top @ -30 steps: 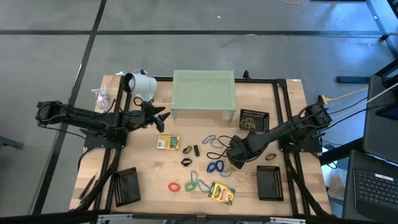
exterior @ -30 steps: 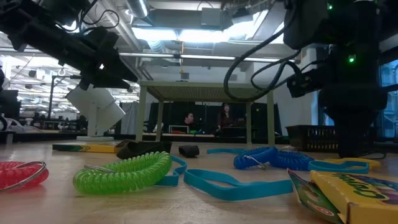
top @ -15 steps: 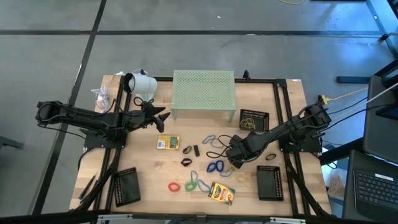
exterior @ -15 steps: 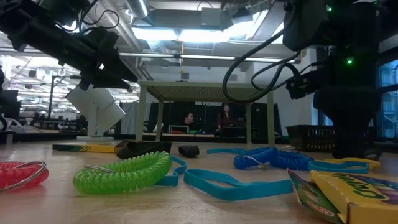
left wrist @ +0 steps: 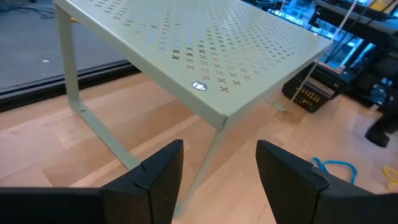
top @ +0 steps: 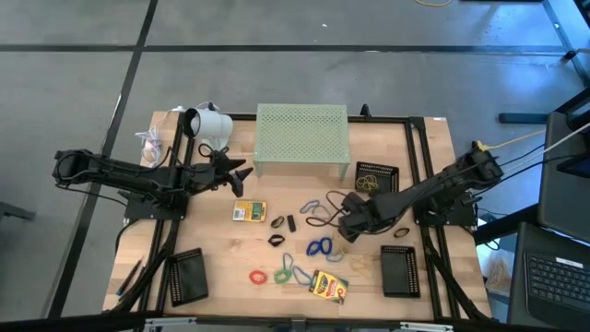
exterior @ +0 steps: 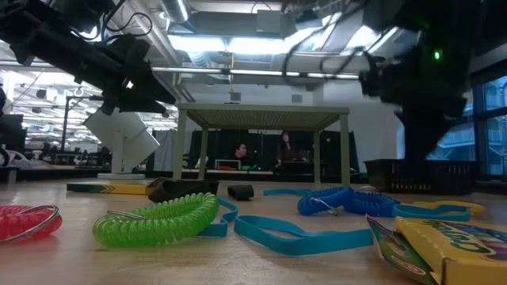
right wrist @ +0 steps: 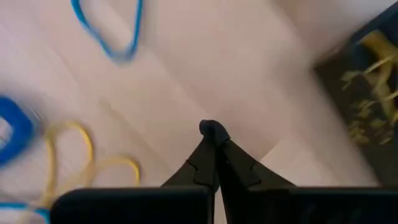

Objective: Pick & Place Office Desk Supplies
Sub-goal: Put the black rubber band into the top right black bin

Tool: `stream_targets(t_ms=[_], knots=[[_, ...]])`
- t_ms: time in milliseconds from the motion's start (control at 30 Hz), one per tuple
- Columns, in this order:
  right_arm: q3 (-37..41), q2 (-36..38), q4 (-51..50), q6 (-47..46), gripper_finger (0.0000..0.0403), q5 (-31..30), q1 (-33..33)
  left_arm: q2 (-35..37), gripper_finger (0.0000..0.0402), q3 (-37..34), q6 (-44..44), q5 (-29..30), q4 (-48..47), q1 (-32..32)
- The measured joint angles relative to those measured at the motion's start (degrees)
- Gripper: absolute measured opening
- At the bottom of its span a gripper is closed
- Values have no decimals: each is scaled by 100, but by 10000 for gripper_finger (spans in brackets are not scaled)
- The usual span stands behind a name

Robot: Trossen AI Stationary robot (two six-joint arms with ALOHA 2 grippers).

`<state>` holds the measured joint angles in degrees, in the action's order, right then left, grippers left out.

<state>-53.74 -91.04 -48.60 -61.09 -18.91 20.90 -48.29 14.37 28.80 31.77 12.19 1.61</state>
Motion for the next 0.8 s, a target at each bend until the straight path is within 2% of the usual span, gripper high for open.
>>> stream_targets(t_ms=[100,200,300,400,567,800], knots=[[0,328,2,-116,5,-803,4,0,198,0,2,-19,0,0],[-2,676,119,-107,5,-1951,3,0,198,0,2,-9,7,0],[-4,968,399,227,4,-3050,3,0,198,0,1,5,116,0],[-3,1163,768,784,4,-3758,1,0,198,2,-25,20,347,0],[-4,1377,1453,2003,5,-4345,-18,2,198,4,-263,-65,832,0],[-4,1855,1823,3242,6,-4331,-227,2,198,4,-674,-608,1474,0]])
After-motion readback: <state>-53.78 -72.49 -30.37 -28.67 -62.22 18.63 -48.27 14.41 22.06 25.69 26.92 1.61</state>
